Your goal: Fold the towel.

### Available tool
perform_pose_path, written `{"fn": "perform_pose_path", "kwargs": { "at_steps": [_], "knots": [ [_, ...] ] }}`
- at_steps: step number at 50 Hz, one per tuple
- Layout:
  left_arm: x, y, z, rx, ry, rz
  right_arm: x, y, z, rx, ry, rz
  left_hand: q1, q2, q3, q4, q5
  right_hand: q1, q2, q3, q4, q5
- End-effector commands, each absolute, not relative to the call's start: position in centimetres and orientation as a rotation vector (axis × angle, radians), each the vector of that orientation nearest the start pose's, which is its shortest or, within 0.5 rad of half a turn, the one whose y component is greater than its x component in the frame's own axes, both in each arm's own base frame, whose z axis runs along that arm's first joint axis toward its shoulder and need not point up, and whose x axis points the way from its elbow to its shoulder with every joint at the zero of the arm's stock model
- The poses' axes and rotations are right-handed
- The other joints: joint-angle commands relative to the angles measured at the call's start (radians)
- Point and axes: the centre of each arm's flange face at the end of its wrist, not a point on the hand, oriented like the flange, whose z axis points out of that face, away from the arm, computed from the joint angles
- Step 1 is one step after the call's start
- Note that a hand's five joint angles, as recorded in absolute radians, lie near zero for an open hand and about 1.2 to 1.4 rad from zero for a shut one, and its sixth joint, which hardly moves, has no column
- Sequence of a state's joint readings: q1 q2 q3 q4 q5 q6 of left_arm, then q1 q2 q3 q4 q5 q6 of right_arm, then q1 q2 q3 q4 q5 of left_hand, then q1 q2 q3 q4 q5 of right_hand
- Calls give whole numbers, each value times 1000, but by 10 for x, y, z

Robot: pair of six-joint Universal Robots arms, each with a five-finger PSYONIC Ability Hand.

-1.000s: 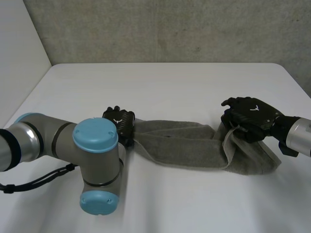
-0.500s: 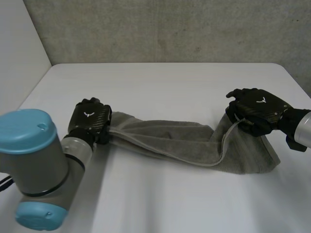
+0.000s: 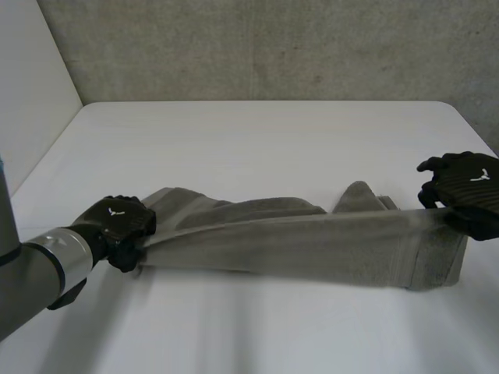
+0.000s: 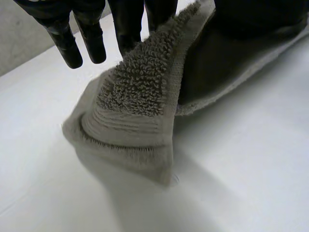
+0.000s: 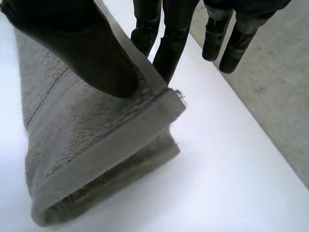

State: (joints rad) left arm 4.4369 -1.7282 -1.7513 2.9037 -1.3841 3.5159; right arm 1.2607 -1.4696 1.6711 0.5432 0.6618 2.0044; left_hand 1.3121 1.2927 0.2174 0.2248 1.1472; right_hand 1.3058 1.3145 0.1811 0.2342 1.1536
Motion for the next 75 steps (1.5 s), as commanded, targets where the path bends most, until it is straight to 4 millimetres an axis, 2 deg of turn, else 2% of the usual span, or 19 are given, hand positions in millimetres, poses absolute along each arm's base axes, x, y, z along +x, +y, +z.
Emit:
{"fn": "perform_pose_path", "kwargs": {
  "at_steps": [1, 5, 8, 10, 12, 15, 19, 21, 22, 23, 24, 40, 47, 54, 59, 63, 69, 75],
  "knots": [
    [-221, -210, 205, 1110, 2703, -1581, 130, -262, 262, -1431, 2011, -1671, 84, 104, -43, -50, 75, 91, 82, -7, -60, 68],
    [-223, -211, 201, 1115, 2717, -1570, 128, -263, 264, -1393, 2010, -1673, 55, 75, -43, -50, 46, 91, 82, -7, -60, 68],
    [-226, -215, 194, 1120, 2720, -1562, 130, -263, 263, -1384, 2005, -1663, -77, -58, -43, -50, -87, 91, 82, -7, -60, 68],
    [-228, -222, 180, 1121, 2734, -1540, 131, -263, 263, -1388, 1997, -1665, -144, -125, -43, -50, -154, 91, 82, -7, -60, 68],
    [-229, -225, 174, 1120, 2735, -1537, 131, -263, 262, -1389, 1996, -1666, -194, -174, -43, -50, -203, 91, 82, -7, -60, 68],
    [-230, -229, 166, 1119, 2738, -1530, 132, -264, 260, -1369, 1998, -1650, -428, -409, -43, -50, -438, 91, 82, -7, -60, 68],
    [-229, -230, 161, 1111, 2746, -1510, 132, -265, 259, -1354, 2003, -1647, -579, -560, -43, -50, -589, 91, 82, -7, -60, 68],
    [-227, -233, 158, 1079, 2733, -1497, 131, -267, 257, -1351, 2005, -1649, -935, -916, -43, -50, -945, 91, 82, -7, -60, 68],
    [-227, -233, 158, 1079, 2733, -1497, 131, -268, 257, -1351, 2005, -1649, -937, -918, -43, -50, -947, 91, 82, -7, -60, 68],
    [-225, -236, 158, 1055, 2715, -1503, 131, -268, 257, -1351, 2005, -1649, -1082, -1063, -43, -50, -1092, 91, 82, -7, -60, 68],
    [-223, -238, 157, 1029, 2696, -1505, 131, -268, 257, -1351, 2005, -1649, -1113, -1094, -43, -50, -1123, 91, 82, -7, -60, 68],
    [-209, -253, 156, 828, 2541, -1567, 128, -269, 254, -1335, 2021, -1639, -1137, -1117, -43, -50, -1146, 91, 82, -7, -60, 68],
    [-207, -252, 158, 784, 2527, -1589, 129, -268, 253, -1329, 2022, -1629, -1137, -1117, -43, -50, -1146, 91, 82, -7, -60, 68],
    [-209, -249, 184, 688, 2527, -1727, 130, -267, 252, -1332, 2019, -1623, -1138, -1118, -43, -50, -1147, 91, 82, -7, -60, 68],
    [-210, -246, 192, 694, 2510, -1763, 131, -266, 252, -1329, 2020, -1621, -1138, -1118, -43, -50, -1147, 91, 82, -7, -60, 68],
    [-209, -247, 188, 692, 2522, -1745, 131, -266, 252, -1329, 2019, -1619, -1137, -1117, -43, -50, -1146, 91, 82, -7, -60, 68],
    [-203, -245, 172, 691, 2565, -1656, 130, -267, 252, -1329, 2019, -1622, -1125, -1106, -43, -50, -1135, 91, 82, -7, -60, 68],
    [-199, -248, 165, 675, 2584, -1617, 130, -267, 252, -1327, 2022, -1621, -990, -971, -43, -50, -1000, 91, 82, -7, -60, 68]
  ]
}}
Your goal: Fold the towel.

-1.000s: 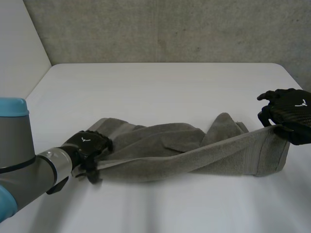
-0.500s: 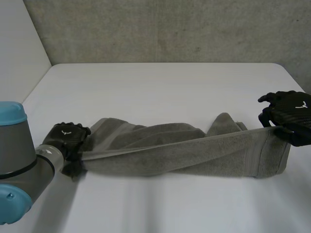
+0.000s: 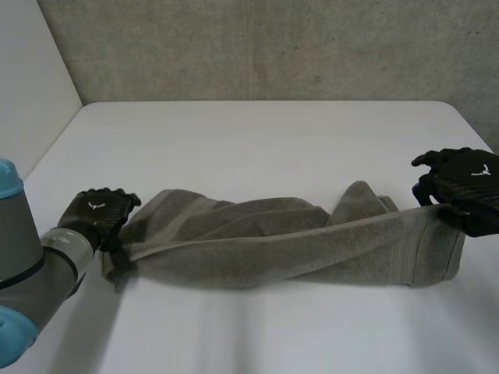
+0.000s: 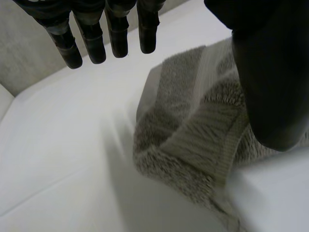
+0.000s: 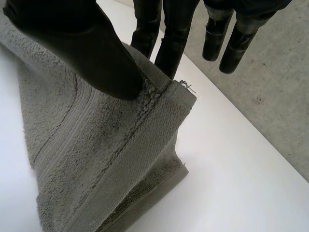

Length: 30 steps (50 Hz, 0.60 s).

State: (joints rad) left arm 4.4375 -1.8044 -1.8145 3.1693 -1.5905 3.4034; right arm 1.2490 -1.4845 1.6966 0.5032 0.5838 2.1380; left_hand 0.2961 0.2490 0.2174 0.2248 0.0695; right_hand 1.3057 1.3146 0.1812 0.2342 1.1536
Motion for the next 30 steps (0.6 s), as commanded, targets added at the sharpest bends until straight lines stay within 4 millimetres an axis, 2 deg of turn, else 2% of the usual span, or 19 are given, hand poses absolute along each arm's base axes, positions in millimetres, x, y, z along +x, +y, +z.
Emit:
{"fn": "perform_pose_path", "kwargs": {
  "at_steps": [1, 5, 6, 7, 9, 12, 16, 18, 20, 24, 26, 29, 30],
  "knots": [
    [-199, -248, 165, 674, 2587, -1614, 130, -266, 252, -1326, 2022, -1620, 55, 102, -43, -50, 107, 91, 82, -7, -60, 68],
    [-200, -246, 163, 679, 2593, -1609, 131, -266, 251, -1325, 2022, -1614, 135, 182, -43, -50, 187, 91, 82, -7, -60, 68],
    [-201, -246, 163, 678, 2592, -1611, 131, -265, 250, -1323, 2021, -1611, 239, 286, -43, -50, 291, 91, 82, -7, -60, 68],
    [-201, -246, 163, 678, 2592, -1611, 131, -265, 250, -1322, 2022, -1610, 240, 287, -43, -50, 292, 91, 82, -7, -60, 68],
    [-200, -246, 164, 671, 2586, -1613, 131, -265, 250, -1321, 2022, -1608, 474, 521, -43, -50, 526, 91, 82, -7, -60, 68],
    [-198, -246, 164, 667, 2581, -1609, 131, -265, 250, -1322, 2022, -1609, 557, 604, -43, -50, 609, 91, 82, -7, -60, 68],
    [-195, -247, 165, 652, 2577, -1607, 131, -265, 250, -1320, 2022, -1608, 560, 607, -43, -50, 612, 91, 82, -7, -60, 68],
    [-193, -248, 164, 642, 2579, -1600, 132, -264, 249, -1323, 2021, -1607, 528, 575, -43, -50, 580, 91, 82, -7, -60, 68],
    [-191, -246, 165, 636, 2580, -1597, 132, -264, 249, -1323, 2023, -1606, 382, 429, -43, -50, 434, 91, 82, -7, -60, 68],
    [-191, -243, 165, 640, 2581, -1596, 132, -264, 249, -1321, 2023, -1606, 311, 358, -43, -50, 363, 91, 82, -7, -60, 68],
    [-192, -239, 166, 646, 2580, -1602, 132, -264, 249, -1321, 2024, -1603, 132, 179, -43, -50, 184, 91, 82, -7, -60, 68],
    [-192, -237, 168, 647, 2576, -1608, 132, -264, 249, -1321, 2024, -1603, 91, 138, -43, -50, 143, 91, 82, -7, -60, 68],
    [-192, -235, 169, 649, 2574, -1613, 132, -264, 249, -1318, 2023, -1601, 12, 59, -43, -50, 64, 91, 82, -7, -60, 68]
  ]
}}
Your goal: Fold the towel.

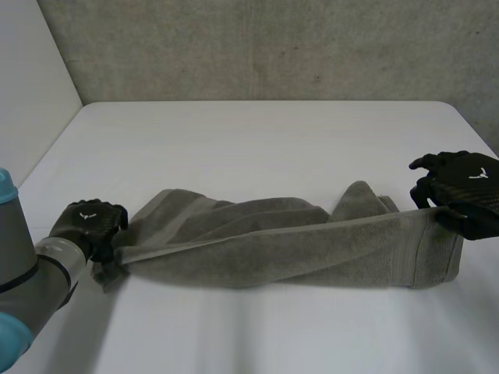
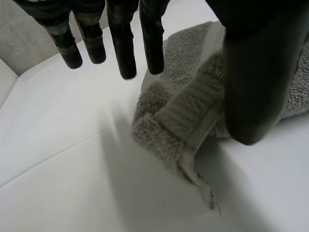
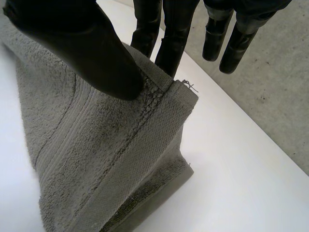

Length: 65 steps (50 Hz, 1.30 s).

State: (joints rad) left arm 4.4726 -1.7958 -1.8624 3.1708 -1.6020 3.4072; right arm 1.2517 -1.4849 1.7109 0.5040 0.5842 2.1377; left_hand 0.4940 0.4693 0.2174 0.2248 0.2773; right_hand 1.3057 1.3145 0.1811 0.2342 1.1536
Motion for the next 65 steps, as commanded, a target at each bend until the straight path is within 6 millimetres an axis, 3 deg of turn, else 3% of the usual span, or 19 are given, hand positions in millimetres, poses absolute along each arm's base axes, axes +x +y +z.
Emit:
{"fn": "perform_pose_path", "kwargs": {
  "at_steps": [1, 18, 23, 41, 47, 49, 55, 59, 65],
  "knots": [
    [-191, -234, 170, 646, 2571, -1616, 132, -264, 249, -1317, 2024, -1599, -282, -258, -43, -50, -240, 91, 82, -7, -60, 68],
    [-188, -231, 159, 636, 2596, -1582, 132, -263, 248, -1319, 2022, -1598, -313, -288, -43, -50, -271, 91, 82, -7, -60, 68],
    [-189, -237, 151, 624, 2590, -1596, 132, -263, 249, -1317, 2024, -1597, -313, -288, -43, -50, -271, 91, 82, -7, -60, 68],
    [-179, -264, 156, 477, 2443, -1723, 133, -262, 247, -1315, 2024, -1591, -231, -206, -43, -50, -188, 91, 82, -7, -60, 68],
    [-179, -262, 163, 482, 2429, -1750, 133, -262, 247, -1314, 2024, -1592, 19, 44, -43, -50, 61, 91, 82, -7, -60, 68],
    [-181, -258, 169, 500, 2421, -1774, 132, -263, 247, -1314, 2025, -1594, 439, 464, -43, -50, 482, 91, 82, -7, -60, 68],
    [-186, -246, 172, 588, 2476, -1753, 132, -263, 246, -1311, 2026, -1589, 574, 599, -43, -50, 616, 91, 82, -7, -60, 68],
    [-191, -232, 174, 685, 2589, -1680, 130, -265, 248, -1308, 2035, -1595, 901, 925, -43, -50, 943, 91, 82, -7, -60, 68],
    [-191, -229, 192, 731, 2617, -1718, 129, -268, 253, -1279, 2039, -1605, 902, 927, -43, -50, 944, 91, 82, -7, -60, 68]
  ]
}}
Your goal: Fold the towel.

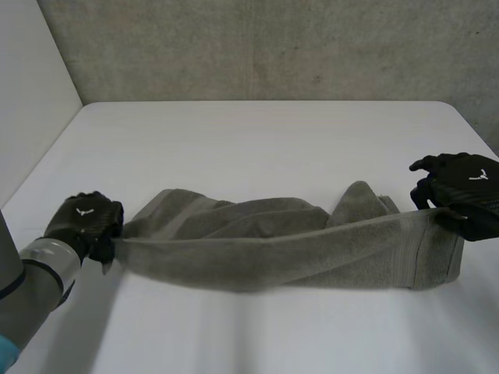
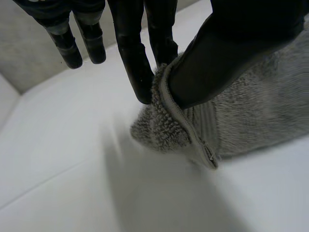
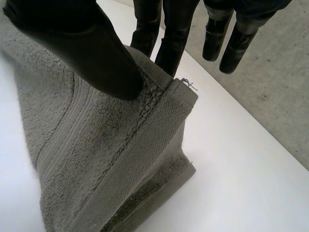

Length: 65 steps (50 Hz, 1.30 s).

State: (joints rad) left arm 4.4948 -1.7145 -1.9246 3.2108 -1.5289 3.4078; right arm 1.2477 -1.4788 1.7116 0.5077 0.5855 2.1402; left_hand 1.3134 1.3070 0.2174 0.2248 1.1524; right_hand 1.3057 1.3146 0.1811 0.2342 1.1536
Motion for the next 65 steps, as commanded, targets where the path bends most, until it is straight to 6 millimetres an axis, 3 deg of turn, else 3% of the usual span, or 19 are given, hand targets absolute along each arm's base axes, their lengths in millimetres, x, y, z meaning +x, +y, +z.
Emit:
{"fn": "perform_pose_path", "kwargs": {
  "at_steps": [1, 7, 9, 17, 25, 28, 35, 37, 42, 43, 45, 50, 54, 58, 59, 61, 62, 64, 65],
  "knots": [
    [-191, -229, 192, 731, 2617, -1719, 128, -270, 257, -1256, 2036, -1612, 83, 89, -43, -50, 69, 91, 82, -7, -60, 68],
    [-184, -247, 240, 689, 2482, -1911, 129, -280, 283, -1217, 1966, -1698, 83, 89, -43, -50, 69, 91, 82, -7, -60, 68],
    [-187, -251, 268, 709, 2406, -2034, 129, -283, 293, -1221, 1926, -1728, 83, 89, -43, -50, 69, 91, 82, -7, -60, 68],
    [-196, -232, 331, 755, 2223, -2278, 135, -279, 349, -1254, 1757, -1894, 83, 89, -43, -50, 69, 91, 82, -7, -60, 68],
    [-200, -246, 326, 729, 2207, -2338, 135, -306, 353, -1281, 1627, -2050, 83, 89, -43, -50, 69, 91, 82, -7, -60, 68],
    [-211, -280, 296, 748, 2269, -2286, 147, -346, 336, -1267, 1609, -2166, 83, 89, -43, -50, 69, 91, 82, -7, -60, 68],
    [-221, -326, 294, 733, 2199, -2339, 156, -388, 335, -1237, 1582, -2431, 83, 89, -43, -50, 69, 91, 82, -7, -60, 68],
    [-224, -354, 308, 685, 2058, -2447, 171, -403, 343, -1239, 1467, -2564, 83, 89, -43, -50, 69, 91, 82, -7, -60, 68],
    [-231, -379, 352, 573, 1724, -2676, 192, -415, 379, -1143, 1250, -2812, 83, 89, -43, -50, 69, 91, 82, -7, -60, 68],
    [-231, -379, 352, 572, 1723, -2677, 191, -415, 397, -1085, 1175, -2898, 83, 89, -43, -50, 69, 91, 82, -7, -60, 68],
    [-238, -376, 382, 500, 1515, -2808, 192, -412, 413, -1023, 1108, -2944, 83, 89, -43, -50, 69, 91, 82, -7, -60, 68],
    [-246, -353, 404, 503, 1409, -2890, 191, -396, 431, -970, 1070, -2835, 83, 89, -43, -50, 69, 91, 82, -7, -60, 68],
    [-241, -340, 395, 566, 1453, -2865, 197, -391, 406, -1037, 1173, -2619, 83, 89, -43, -50, 69, 91, 82, -7, -60, 68],
    [-243, -331, 340, 743, 1693, -2751, 194, -382, 359, -1144, 1307, -2399, 83, 89, -43, -50, 69, 91, 82, -7, -60, 68],
    [-243, -331, 339, 743, 1694, -2751, 188, -381, 344, -1158, 1356, -2358, 83, 89, -43, -50, 69, 91, 82, -7, -60, 68],
    [-231, -328, 294, 789, 1890, -2607, 182, -379, 328, -1169, 1408, -2319, 83, 89, -43, -50, 69, 91, 82, -7, -60, 68],
    [-231, -328, 293, 789, 1891, -2607, 182, -379, 328, -1170, 1409, -2319, 83, 89, -43, -50, 69, 91, 82, -7, -60, 68],
    [-215, -324, 256, 773, 2045, -2472, 168, -378, 300, -1183, 1511, -2275, 83, 89, -43, -50, 69, 91, 82, -7, -60, 68],
    [-215, -324, 256, 773, 2046, -2472, 168, -377, 300, -1183, 1511, -2275, 83, 89, -43, -50, 69, 91, 82, -7, -60, 68]
  ]
}}
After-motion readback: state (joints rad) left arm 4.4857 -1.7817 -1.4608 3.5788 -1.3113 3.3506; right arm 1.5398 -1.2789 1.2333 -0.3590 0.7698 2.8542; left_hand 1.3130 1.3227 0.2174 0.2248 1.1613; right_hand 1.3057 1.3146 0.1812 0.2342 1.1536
